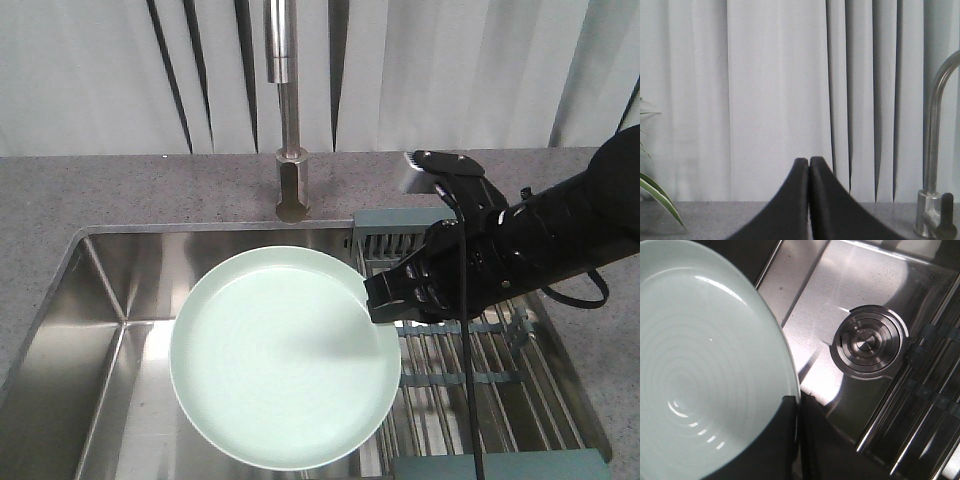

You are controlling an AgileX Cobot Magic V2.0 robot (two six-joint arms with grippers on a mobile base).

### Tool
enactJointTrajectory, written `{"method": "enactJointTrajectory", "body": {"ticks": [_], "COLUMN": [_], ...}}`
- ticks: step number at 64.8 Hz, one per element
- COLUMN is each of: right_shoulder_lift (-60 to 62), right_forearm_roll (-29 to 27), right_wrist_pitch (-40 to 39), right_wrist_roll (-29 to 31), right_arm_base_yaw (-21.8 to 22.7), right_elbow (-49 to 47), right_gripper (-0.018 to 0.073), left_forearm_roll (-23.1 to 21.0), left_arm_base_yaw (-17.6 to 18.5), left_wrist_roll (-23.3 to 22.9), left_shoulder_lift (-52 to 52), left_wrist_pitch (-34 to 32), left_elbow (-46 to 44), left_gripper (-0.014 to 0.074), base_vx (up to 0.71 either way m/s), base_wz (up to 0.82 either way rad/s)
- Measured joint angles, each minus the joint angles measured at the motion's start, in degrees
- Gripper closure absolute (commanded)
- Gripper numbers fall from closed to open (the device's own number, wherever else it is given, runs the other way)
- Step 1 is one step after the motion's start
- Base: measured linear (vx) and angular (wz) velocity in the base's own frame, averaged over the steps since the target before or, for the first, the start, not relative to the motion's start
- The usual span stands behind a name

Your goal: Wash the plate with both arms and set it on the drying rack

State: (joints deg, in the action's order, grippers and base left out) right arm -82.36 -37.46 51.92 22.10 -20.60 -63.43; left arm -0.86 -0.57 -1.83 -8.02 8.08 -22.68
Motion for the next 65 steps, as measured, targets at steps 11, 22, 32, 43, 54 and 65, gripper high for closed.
{"method": "enactJointTrajectory", "body": {"ticks": [11, 22, 32, 43, 54, 65], "right_shoulder_lift": [0.00, 0.00, 0.00, 0.00, 0.00, 0.00], "right_forearm_roll": [0.00, 0.00, 0.00, 0.00, 0.00, 0.00], "right_wrist_pitch": [0.00, 0.00, 0.00, 0.00, 0.00, 0.00], "right_wrist_roll": [0.00, 0.00, 0.00, 0.00, 0.00, 0.00], "right_arm_base_yaw": [0.00, 0.00, 0.00, 0.00, 0.00, 0.00], "right_elbow": [0.00, 0.00, 0.00, 0.00, 0.00, 0.00], "right_gripper": [0.0561, 0.0561, 0.0561, 0.0561, 0.0561, 0.0561], "left_forearm_roll": [0.05, 0.05, 0.05, 0.05, 0.05, 0.05], "left_arm_base_yaw": [0.00, 0.00, 0.00, 0.00, 0.00, 0.00], "left_wrist_roll": [0.00, 0.00, 0.00, -0.17, -0.17, -0.17], "left_shoulder_lift": [-10.76, -20.85, -28.23, -33.83, -37.53, -41.79], "left_wrist_pitch": [9.34, 15.62, 16.93, 17.43, 17.43, 18.25], "left_elbow": [-10.28, -16.10, -16.79, -16.79, -16.79, -17.87], "left_gripper": [0.0603, 0.0603, 0.0603, 0.0603, 0.0590, 0.0458], "base_vx": [0.00, 0.00, 0.00, 0.00, 0.00, 0.00], "base_wz": [0.00, 0.00, 0.00, 0.00, 0.00, 0.00]}}
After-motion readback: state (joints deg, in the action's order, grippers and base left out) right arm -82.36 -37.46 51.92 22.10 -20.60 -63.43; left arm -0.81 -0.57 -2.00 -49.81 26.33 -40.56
